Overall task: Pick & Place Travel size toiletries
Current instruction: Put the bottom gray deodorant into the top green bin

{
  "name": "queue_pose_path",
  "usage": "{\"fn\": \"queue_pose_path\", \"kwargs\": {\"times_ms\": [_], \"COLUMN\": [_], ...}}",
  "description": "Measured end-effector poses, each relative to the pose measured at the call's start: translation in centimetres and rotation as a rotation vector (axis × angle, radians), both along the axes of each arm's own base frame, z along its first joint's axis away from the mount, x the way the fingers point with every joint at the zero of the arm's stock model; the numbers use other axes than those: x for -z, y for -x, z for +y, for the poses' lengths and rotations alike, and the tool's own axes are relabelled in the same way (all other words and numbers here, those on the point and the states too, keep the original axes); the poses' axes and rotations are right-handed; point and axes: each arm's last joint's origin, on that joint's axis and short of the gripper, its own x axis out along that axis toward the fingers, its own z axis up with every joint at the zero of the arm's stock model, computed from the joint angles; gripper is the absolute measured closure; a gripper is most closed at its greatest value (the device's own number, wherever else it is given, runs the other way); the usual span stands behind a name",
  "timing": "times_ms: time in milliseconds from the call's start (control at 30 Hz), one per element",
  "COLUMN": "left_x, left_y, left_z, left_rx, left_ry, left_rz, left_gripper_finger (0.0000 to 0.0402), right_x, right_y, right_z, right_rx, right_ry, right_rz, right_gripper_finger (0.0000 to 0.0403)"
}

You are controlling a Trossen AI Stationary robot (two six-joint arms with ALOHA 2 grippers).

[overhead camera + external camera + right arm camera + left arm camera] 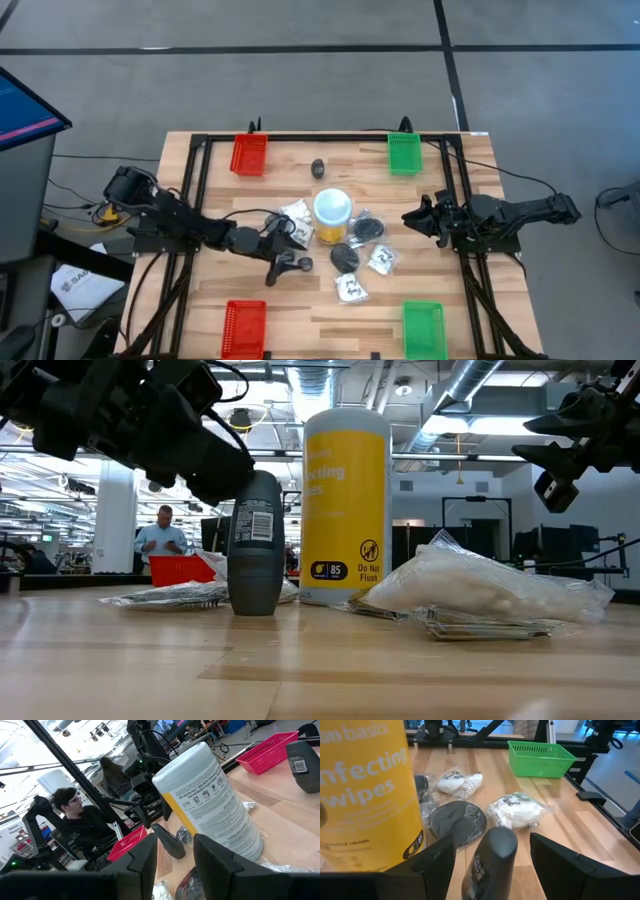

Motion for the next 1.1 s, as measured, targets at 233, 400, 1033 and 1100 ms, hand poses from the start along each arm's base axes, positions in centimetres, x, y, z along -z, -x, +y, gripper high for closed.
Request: {"fn": "queue_pose_path", "kwargs": {"times_ms": [233,400,1033,1100], "left_x": [1.3,2.0,3.1,3.1], "left_y": [-1.1,-1.9,-2.2,-2.2], "left_z": [-0.4,-0.6,-0.7,-0.7], "left_rx": [0.001,0.001,-0.002,-0.002], "left_ry": [-0.018,-0.026,-0.029,-0.029], "left_rz": [0.048,0.069,0.107,0.107], "left_gripper_finger": [0.0158,0.0162,0.0190,0.0199], "right_x": [0.0,0.0,0.0,0.0], "right_y": [0.0,0.0,0.0,0.0], "right_z": [0.0,0.0,0.0,0.0], "right_rx": [0.000,0.000,0.000,0.000], "right_ry": [0.000,0.000,0.001,0.001], "right_rz": [0.000,0.000,0.000,0.000], "right_gripper_finger": [0.0284,0.0284,0.0284,0.0284]}}
